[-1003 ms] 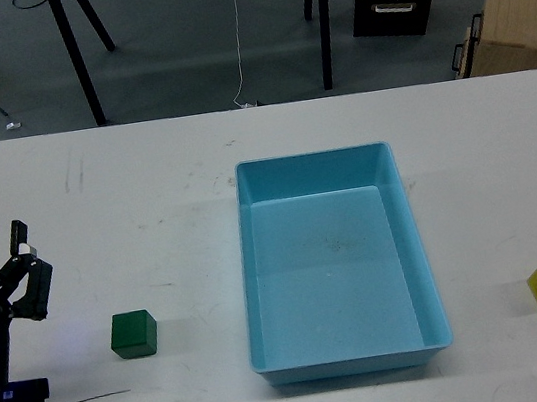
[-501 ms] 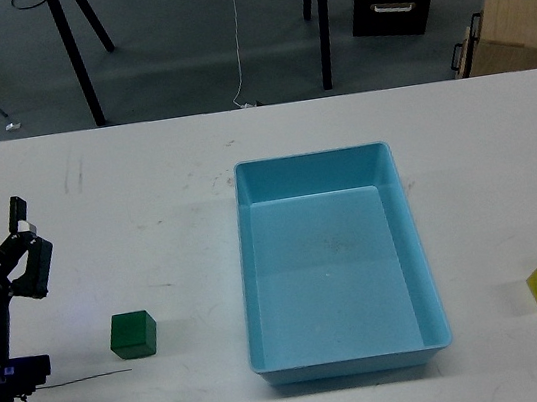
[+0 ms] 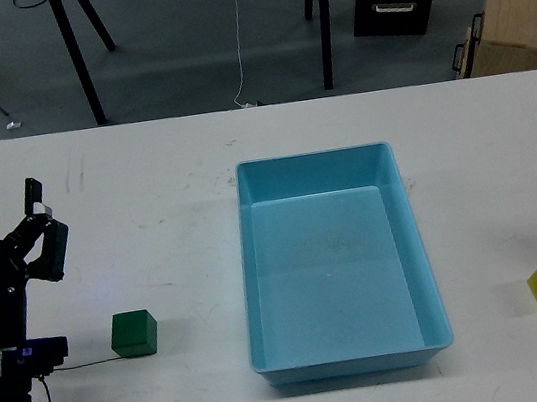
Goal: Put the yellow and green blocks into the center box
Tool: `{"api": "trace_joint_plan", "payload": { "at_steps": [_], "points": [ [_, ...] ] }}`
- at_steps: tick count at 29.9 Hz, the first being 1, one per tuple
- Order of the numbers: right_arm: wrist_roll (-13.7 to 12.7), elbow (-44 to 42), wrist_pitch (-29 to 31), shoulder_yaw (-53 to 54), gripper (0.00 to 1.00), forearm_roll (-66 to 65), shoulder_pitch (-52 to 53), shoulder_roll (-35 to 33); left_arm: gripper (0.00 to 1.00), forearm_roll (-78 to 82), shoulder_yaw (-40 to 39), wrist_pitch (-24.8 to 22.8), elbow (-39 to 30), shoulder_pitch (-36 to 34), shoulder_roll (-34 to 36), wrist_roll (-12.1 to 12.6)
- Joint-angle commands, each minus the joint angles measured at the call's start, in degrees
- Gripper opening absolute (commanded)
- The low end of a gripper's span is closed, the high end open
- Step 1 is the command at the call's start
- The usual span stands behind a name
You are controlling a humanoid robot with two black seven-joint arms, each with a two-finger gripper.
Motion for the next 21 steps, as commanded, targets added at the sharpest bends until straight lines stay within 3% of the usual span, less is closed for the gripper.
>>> {"api": "trace_joint_plan", "payload": {
  "at_steps": [1, 10, 21],
  "points": [
    [-0.5, 1.0, 0.0, -2.6, 1.00, -10.1, 0.6, 2.0, 1.00, 3.4, 1.3, 0.0, 0.2, -0.8, -2.1, 0.0],
    [-2.3, 0.3, 0.0, -18.0, 1.00, -27.2, 3.4, 8.8, 1.00, 5.9, 1.5, 0.0, 2.1, -1.3, -4.1, 0.0],
    [-2.7, -0.8, 0.0, -38.7, 1.00, -28.9, 18.1, 14.3, 1.00, 5.9, 1.3, 0.0, 4.4, -1.0, -4.0, 0.0]
  ]
}}
